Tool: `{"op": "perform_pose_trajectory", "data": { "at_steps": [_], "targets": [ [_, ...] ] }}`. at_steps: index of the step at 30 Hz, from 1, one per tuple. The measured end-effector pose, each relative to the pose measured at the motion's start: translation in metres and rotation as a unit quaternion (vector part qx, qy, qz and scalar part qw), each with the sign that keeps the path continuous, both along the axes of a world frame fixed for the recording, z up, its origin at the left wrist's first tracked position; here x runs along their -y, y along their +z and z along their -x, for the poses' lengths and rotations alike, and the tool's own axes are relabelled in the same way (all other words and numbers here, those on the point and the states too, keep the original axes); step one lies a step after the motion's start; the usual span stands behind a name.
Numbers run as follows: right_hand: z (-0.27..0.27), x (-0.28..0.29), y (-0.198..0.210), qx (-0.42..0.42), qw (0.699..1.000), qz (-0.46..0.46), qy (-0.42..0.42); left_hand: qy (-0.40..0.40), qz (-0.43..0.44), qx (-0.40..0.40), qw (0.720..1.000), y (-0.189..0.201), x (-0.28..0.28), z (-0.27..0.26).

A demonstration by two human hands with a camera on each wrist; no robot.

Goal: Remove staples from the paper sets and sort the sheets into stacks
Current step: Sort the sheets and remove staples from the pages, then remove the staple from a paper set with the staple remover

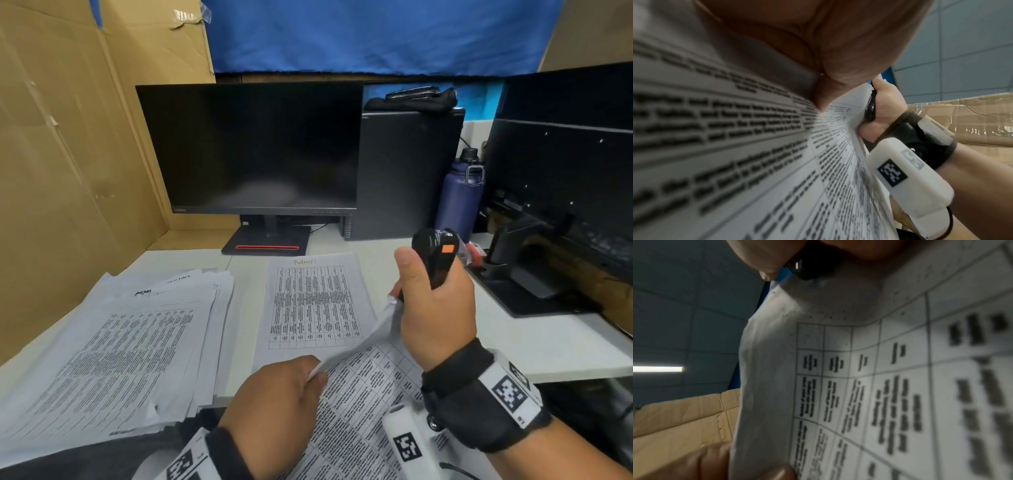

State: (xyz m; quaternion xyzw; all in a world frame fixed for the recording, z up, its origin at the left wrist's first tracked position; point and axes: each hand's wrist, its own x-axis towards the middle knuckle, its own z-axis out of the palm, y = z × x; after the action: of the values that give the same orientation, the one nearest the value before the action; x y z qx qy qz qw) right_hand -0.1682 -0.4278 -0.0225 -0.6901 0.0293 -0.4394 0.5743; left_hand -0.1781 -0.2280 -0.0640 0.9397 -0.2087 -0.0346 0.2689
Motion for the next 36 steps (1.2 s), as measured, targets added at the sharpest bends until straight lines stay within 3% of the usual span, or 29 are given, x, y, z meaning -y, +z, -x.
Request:
{"op": "perform_pose_trajectory", "data": {
  "at_steps": [7, 9, 11, 13, 16, 20, 22, 23, 25, 28, 36],
  "targets": [
    [-0.012, 0.016, 0.009, -0.074, 0.995, -0.004, 0.060, 0.005, -0.015, 0.014, 1.000, 0.000, 0.003, -0.002],
    [-0.018, 0.035, 0.013, -0.098, 0.989, -0.058, 0.089, 0.026, 0.011, 0.007, 1.000, 0.003, -0.004, -0.012],
    [-0.027, 0.064, 0.009, -0.127, 0.987, -0.073, 0.059, 0.077, 0.076, -0.007, 0.994, 0.012, -0.011, -0.027],
    [-0.038, 0.101, -0.007, -0.226, 0.974, -0.014, 0.004, 0.137, 0.166, -0.051, 0.975, 0.025, -0.018, -0.050],
    [-0.045, 0.140, -0.034, -0.419, 0.906, 0.056, -0.023, 0.192, 0.244, -0.138, 0.940, 0.036, -0.025, -0.104],
    [-0.044, 0.157, -0.055, -0.543, 0.823, 0.157, -0.053, 0.244, 0.188, -0.149, 0.940, 0.040, -0.011, -0.179],
    [-0.045, 0.160, -0.060, -0.562, 0.801, 0.195, -0.071, 0.264, 0.124, -0.145, 0.945, 0.040, 0.004, -0.196],
    [-0.045, 0.160, -0.061, -0.564, 0.796, 0.205, -0.079, 0.242, 0.046, -0.126, 0.961, 0.040, 0.012, -0.198],
    [-0.045, 0.162, -0.063, -0.568, 0.786, 0.225, -0.096, 0.226, -0.041, -0.129, 0.965, 0.035, 0.021, -0.206],
    [-0.043, 0.165, -0.064, -0.573, 0.766, 0.261, -0.127, 0.277, -0.016, -0.160, 0.947, 0.024, 0.026, -0.215],
    [-0.045, 0.177, -0.072, -0.568, 0.774, 0.240, -0.144, 0.215, -0.073, -0.151, 0.962, 0.015, 0.029, -0.216]
  ]
}}
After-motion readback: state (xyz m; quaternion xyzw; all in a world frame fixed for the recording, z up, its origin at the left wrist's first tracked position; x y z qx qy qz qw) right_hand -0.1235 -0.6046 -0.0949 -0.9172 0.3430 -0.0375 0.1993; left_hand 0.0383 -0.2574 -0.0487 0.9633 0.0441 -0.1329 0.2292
